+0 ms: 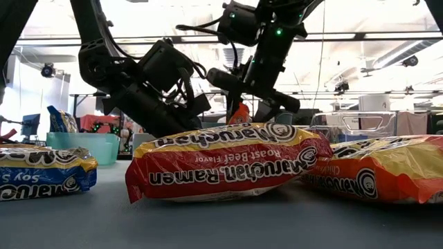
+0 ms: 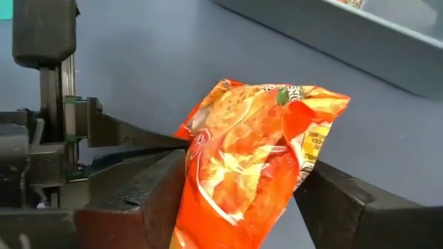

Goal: Sort Maruchan noodles
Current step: Put the orange noodle pack into the blue bin

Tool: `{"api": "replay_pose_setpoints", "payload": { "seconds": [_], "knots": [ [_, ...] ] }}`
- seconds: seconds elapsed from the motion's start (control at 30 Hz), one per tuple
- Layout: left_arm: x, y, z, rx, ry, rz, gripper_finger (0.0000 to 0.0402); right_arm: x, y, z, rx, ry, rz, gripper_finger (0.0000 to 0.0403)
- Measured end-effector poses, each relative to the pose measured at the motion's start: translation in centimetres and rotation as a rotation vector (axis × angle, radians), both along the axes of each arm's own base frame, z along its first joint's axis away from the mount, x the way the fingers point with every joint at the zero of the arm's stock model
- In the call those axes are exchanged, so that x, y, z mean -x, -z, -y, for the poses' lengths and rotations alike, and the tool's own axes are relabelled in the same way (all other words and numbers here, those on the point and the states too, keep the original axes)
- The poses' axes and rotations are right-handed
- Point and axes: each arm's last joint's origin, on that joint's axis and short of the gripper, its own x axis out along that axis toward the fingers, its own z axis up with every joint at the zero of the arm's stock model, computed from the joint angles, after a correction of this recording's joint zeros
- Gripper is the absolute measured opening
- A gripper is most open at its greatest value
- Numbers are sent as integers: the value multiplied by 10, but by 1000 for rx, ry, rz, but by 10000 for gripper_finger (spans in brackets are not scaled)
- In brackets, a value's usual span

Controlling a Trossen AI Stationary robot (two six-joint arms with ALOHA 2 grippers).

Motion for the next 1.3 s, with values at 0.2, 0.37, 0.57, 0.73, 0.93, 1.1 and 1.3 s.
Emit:
{"api": "replay_pose_setpoints", "payload": {
  "seconds": [0.2,0.37,0.57,0.73,0.93,1.1,1.3],
  "knots": [
    [0,0,1,9,-2,11,0,0,1,0,-3,-1,-3,160],
    [-1,-2,1,32,-15,39,0,0,-3,-1,-2,-15,10,113],
    [-2,-4,3,63,20,65,23,3,-6,-2,-13,-52,-5,123],
    [1,-11,3,65,29,77,76,7,-10,-3,-12,-82,-21,118],
    [9,-25,3,41,40,46,129,16,-22,-4,-2,-105,-41,117],
    [16,-53,11,-1,93,54,145,29,-42,-4,12,-124,-38,116],
    [35,-100,24,-48,170,102,146,48,-76,-5,38,-146,28,115]
  ]
}}
